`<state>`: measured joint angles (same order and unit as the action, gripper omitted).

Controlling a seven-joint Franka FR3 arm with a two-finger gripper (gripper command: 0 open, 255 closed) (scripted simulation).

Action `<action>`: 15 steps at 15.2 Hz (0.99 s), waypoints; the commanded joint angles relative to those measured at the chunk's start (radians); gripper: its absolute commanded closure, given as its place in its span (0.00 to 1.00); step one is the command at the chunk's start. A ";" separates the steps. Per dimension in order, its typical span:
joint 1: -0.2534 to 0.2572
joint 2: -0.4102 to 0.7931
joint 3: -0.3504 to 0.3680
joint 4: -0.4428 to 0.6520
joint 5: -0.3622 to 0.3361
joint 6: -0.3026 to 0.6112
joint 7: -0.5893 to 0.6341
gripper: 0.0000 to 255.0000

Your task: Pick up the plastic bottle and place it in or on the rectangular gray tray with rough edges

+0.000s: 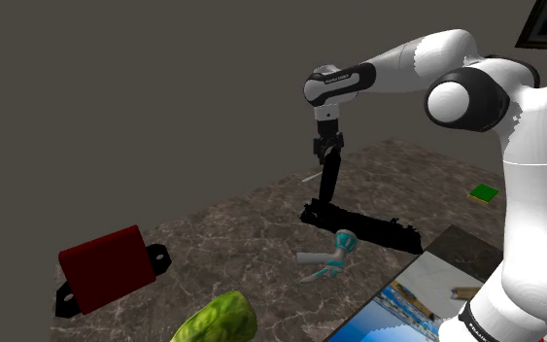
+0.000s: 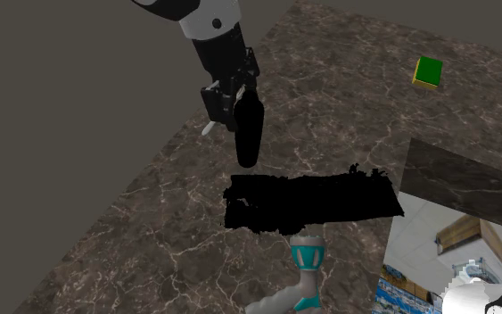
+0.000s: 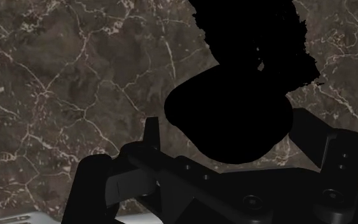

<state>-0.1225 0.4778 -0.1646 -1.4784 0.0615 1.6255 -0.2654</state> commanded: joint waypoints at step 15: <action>0.000 -0.006 -0.001 0.017 -0.001 -0.023 0.001 1.00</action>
<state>-0.1225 0.4753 -0.1647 -1.4663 0.0610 1.6109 -0.2646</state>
